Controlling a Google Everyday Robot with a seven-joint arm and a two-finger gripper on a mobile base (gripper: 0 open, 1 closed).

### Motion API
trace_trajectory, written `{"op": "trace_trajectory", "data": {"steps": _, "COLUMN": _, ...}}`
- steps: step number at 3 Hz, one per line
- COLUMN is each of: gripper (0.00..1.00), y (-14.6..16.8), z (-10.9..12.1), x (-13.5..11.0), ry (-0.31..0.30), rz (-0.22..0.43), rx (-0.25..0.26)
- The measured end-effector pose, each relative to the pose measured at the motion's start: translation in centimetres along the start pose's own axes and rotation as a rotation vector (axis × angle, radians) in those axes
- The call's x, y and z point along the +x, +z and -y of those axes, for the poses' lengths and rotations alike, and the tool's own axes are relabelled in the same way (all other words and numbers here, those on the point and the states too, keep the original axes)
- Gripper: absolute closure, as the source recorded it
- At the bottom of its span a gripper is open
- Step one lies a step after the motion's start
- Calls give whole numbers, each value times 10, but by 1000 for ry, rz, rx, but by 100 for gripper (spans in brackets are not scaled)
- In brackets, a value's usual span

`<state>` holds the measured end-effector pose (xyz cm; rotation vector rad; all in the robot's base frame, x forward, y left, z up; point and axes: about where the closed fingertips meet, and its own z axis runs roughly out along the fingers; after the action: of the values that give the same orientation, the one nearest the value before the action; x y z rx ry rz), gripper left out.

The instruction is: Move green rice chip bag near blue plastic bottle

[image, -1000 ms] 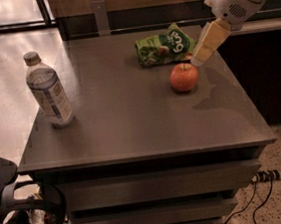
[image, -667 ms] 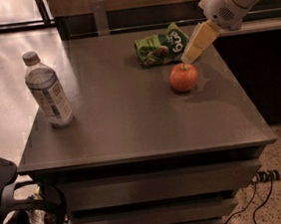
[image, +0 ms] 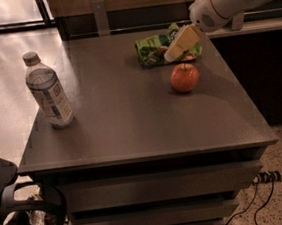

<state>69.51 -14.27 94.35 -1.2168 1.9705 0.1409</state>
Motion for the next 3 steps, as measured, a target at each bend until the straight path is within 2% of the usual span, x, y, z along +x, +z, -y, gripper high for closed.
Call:
{"op": "trace_trajectory", "data": {"steps": 1, "gripper": 0, "y": 0, "z": 0, "x": 0, "ry": 0, "rz": 0, "rx": 0}}
{"op": "trace_trajectory", "data": {"steps": 2, "gripper": 0, "y": 19, "z": 8, "x": -3, "ry": -25, "rz": -4, "rx": 11}}
{"op": "trace_trajectory", "data": {"steps": 3, "gripper": 0, "y": 42, "z": 21, "x": -1, "ry": -59, "rz": 20, "rx": 16}}
